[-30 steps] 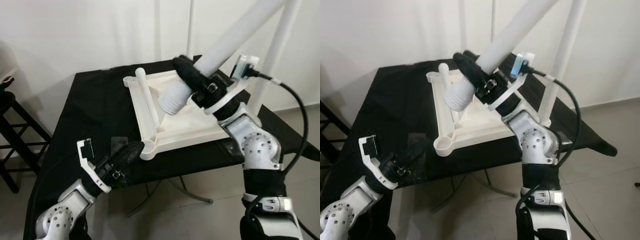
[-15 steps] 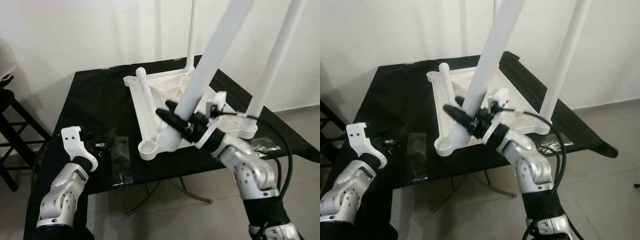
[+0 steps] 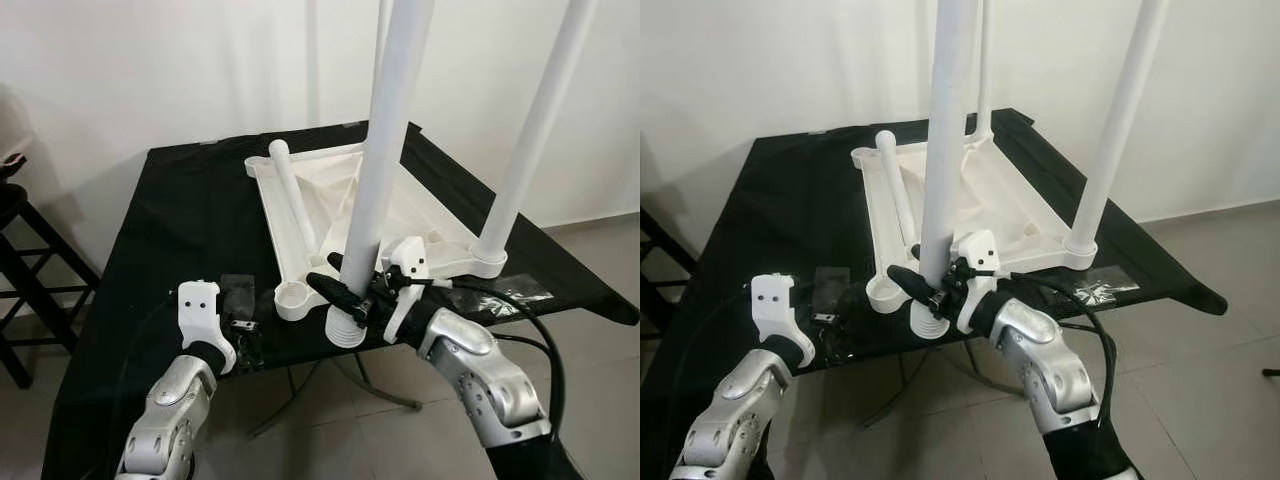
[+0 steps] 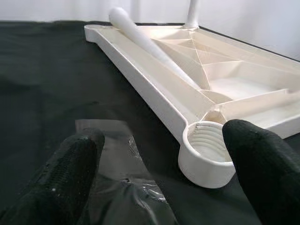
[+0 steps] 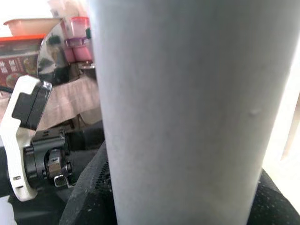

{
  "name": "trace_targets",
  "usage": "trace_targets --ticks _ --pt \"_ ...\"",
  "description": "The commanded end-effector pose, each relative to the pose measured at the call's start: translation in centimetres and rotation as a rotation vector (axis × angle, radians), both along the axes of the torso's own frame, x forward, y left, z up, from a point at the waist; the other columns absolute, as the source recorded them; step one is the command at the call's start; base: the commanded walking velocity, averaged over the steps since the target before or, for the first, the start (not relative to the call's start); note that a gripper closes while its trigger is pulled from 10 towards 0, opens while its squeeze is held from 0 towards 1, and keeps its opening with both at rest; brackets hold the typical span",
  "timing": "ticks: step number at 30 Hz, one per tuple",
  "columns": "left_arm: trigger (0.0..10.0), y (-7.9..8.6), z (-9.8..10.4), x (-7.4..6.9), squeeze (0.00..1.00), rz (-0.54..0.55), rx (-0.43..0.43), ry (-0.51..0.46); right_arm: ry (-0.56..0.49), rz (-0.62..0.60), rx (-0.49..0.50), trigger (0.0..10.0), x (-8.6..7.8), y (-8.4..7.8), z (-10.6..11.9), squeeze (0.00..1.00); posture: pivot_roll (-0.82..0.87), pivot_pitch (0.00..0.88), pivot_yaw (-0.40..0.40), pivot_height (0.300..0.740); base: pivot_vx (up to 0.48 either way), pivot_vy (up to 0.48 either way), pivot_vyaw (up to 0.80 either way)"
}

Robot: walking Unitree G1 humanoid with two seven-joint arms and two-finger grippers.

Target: Building children table

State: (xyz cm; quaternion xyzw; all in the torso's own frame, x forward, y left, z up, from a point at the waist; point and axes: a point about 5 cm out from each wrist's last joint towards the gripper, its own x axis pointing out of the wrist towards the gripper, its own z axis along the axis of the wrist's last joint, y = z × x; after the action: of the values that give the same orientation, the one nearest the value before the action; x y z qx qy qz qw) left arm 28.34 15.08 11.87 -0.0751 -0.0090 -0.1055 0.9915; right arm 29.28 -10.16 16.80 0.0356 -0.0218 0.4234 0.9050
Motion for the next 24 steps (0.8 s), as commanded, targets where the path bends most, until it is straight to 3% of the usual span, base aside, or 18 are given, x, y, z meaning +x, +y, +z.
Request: trace_targets --ticks 1,13,24 --pt "10.0 -0.4 -0.1 0.0 0.0 -0.007 0.017 -0.014 -0.026 0.016 -0.014 10.0 -0.3 0.6 0.1 0.0 -0.07 0.0 0.034 0.74 0.0 0.0 0.0" --pt "10.0 -1.0 0.7 -0.1 0.0 -0.02 0.033 -0.053 -0.069 0.024 -0.005 10.0 -0.3 0.9 0.7 0.0 -0.07 0.0 0.038 0.74 0.327 0.0 0.4" --pt "10.0 -1.5 0.5 0.1 0.0 -0.032 0.028 -0.056 -0.092 0.061 -0.013 10.0 -0.4 0.8 1.0 0.0 -0.07 0.0 0.046 0.74 0.349 0.0 0.0"
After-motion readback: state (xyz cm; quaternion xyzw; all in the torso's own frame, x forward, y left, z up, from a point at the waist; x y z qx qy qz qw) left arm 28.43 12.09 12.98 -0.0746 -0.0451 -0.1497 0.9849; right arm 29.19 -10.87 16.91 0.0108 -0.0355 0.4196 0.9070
